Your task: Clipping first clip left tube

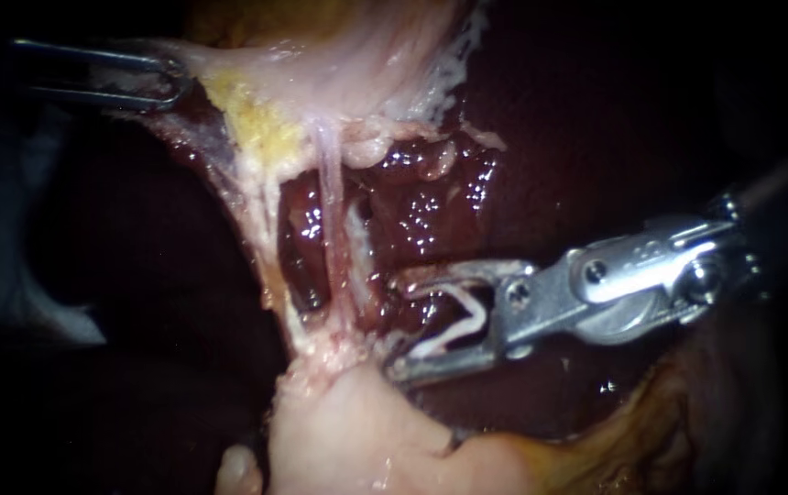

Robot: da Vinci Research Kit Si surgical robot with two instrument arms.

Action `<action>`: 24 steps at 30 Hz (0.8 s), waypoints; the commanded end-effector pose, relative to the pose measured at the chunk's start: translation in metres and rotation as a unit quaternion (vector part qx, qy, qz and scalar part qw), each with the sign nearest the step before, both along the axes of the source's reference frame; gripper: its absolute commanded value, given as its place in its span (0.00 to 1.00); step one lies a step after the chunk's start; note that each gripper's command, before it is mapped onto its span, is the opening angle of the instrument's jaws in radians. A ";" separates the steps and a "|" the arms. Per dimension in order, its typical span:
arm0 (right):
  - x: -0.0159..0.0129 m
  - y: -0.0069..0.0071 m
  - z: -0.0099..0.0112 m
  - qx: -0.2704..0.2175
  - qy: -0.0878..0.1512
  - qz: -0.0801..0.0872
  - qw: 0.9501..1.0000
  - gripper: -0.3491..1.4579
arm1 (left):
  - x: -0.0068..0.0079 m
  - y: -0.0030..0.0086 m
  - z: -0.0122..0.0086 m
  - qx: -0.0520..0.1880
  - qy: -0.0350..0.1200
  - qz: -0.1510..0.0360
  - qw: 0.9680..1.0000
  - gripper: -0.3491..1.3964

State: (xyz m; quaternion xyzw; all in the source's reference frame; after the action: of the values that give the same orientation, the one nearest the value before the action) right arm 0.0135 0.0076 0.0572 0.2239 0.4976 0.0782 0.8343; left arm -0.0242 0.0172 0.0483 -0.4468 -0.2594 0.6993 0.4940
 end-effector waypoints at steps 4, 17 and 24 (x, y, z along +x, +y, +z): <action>0.0013 -0.0002 0.0006 0.026 0.004 0.006 1.000 0.45 | -0.0001 0.0000 0.0000 0.000 0.000 0.001 1.000 0.00; 0.0048 -0.0001 0.0025 0.068 0.010 0.011 0.998 0.44 | -0.0005 -0.0001 -0.0001 0.001 -0.001 0.001 1.000 0.00; 0.0053 0.0001 0.0046 0.068 0.006 0.016 0.998 0.45 | -0.0005 -0.0002 -0.0002 0.002 -0.002 0.002 1.000 0.00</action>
State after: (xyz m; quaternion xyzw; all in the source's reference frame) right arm 0.0189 0.0078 0.0621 0.2724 0.5003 0.1237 0.8125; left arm -0.0247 0.0170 0.0481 -0.4467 -0.2617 0.6990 0.4933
